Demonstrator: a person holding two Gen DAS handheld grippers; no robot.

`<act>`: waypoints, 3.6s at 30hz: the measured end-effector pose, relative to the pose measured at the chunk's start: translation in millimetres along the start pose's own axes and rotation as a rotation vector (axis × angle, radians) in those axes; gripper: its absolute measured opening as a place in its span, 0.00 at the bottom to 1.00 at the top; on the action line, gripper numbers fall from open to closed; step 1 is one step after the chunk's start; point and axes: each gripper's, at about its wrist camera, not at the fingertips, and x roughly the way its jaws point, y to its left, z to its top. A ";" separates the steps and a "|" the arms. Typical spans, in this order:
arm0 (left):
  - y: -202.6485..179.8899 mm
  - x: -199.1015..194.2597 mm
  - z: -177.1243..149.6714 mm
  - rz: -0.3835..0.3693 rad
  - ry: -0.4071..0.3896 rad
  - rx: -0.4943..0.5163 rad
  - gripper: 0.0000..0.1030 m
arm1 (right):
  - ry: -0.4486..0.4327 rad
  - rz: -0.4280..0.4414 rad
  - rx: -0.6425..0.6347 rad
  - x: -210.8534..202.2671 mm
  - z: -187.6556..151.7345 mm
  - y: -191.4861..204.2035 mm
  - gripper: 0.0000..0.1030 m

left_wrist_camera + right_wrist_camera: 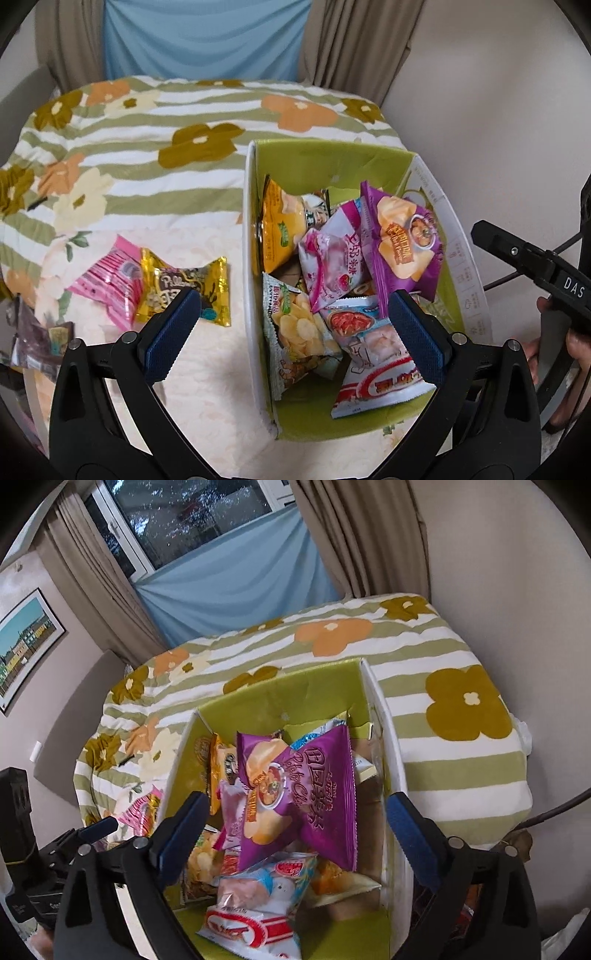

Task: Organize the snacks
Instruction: 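Withdraw both tools from the box toward the remaining snacks, then grasp the dark brown packet with the left tool while the right tool grasps the translucent pink packet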

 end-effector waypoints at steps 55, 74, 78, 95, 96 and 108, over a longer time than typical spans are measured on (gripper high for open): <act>377.7 -32.6 -89.6 0.008 0.154 0.012 0.98 | 0.099 -0.102 -0.099 108.2 -165.8 309.1 0.93; 354.2 33.8 -102.0 0.025 0.266 0.017 0.77 | 0.218 -0.112 -0.152 177.9 -187.7 292.8 0.93; 355.2 30.7 -105.2 0.007 0.255 -0.016 0.73 | 0.223 -0.125 -0.171 183.0 -186.2 291.2 0.93; 363.9 18.7 -122.9 0.017 0.252 -0.051 0.69 | 0.255 -0.187 -0.270 212.2 -187.8 305.8 0.58; 364.2 17.7 -123.7 0.017 0.253 -0.052 0.69 | 0.260 -0.183 -0.272 212.7 -187.0 306.1 0.58; 360.2 -22.6 -117.0 0.001 0.190 -0.045 0.69 | 0.249 -0.119 -0.228 179.8 -188.6 322.4 0.56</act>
